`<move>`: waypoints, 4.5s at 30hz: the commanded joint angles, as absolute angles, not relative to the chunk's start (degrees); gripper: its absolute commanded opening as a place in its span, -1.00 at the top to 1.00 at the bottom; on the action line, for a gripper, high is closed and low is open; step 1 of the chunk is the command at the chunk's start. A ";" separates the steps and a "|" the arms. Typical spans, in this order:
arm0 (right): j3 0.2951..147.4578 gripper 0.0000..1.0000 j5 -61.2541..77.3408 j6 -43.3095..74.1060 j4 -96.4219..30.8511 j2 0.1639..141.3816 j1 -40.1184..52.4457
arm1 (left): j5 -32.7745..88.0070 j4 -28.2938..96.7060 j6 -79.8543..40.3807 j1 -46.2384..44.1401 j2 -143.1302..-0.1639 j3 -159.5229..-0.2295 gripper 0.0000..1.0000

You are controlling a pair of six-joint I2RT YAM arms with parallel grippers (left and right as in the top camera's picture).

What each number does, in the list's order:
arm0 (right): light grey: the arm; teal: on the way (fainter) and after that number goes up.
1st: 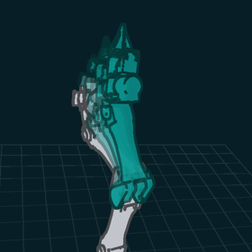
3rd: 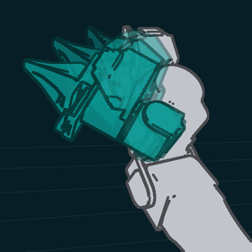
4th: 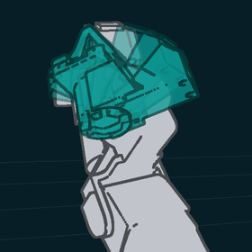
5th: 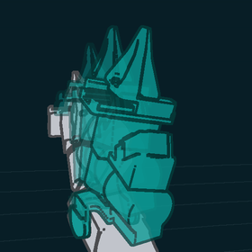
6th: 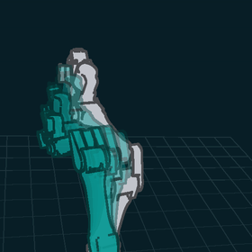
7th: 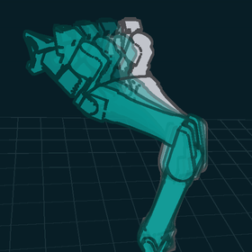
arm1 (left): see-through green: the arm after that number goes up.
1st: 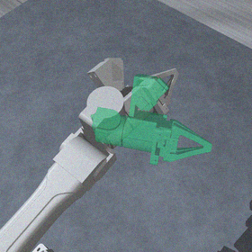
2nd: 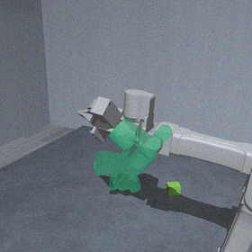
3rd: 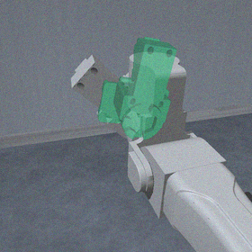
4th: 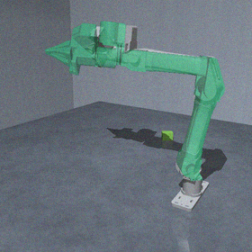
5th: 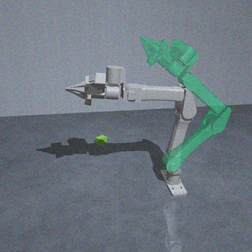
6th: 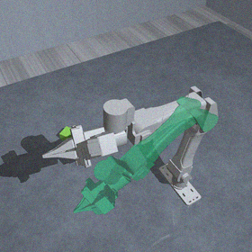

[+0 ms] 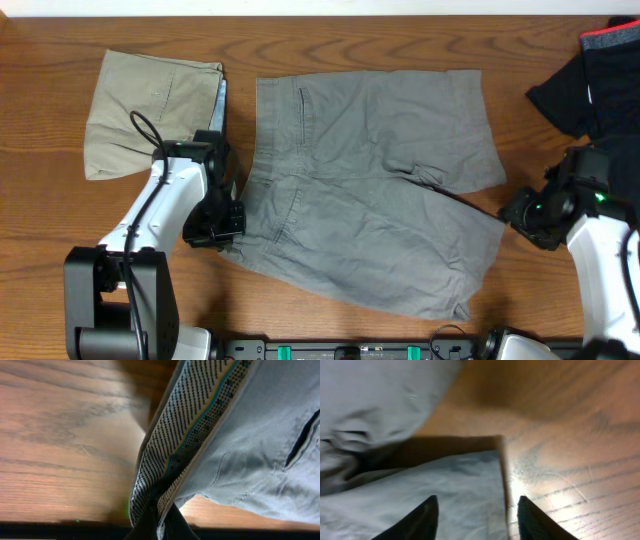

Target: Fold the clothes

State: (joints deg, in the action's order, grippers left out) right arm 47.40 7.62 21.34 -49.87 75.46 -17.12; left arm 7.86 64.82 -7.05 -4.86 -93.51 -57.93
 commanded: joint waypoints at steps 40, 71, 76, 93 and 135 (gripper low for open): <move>51.64 0.07 13.39 16.38 -26.72 86.00 -17.56 | 5.02 60.75 -8.47 -4.25 -93.01 -58.85 0.34; 52.73 0.70 19.05 28.10 20.73 112.75 -16.34 | 20.21 49.06 -5.61 -4.25 -92.99 -60.88 0.08; 52.86 0.44 26.72 25.58 18.55 102.69 -17.17 | 21.82 48.84 -3.40 -4.25 -92.99 -61.12 0.07; 51.94 0.05 2.00 25.28 -46.44 71.99 -17.37 | 22.98 50.89 -1.72 -4.25 -92.99 -61.12 0.07; 51.27 -0.01 6.26 19.68 -40.12 86.30 -20.08 | 22.96 50.41 -1.50 -4.25 -92.99 -61.10 0.03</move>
State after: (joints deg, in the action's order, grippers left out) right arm 52.69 6.42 20.03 -39.59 85.08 -19.53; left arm 22.55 50.50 -2.68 -4.54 -93.51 -59.88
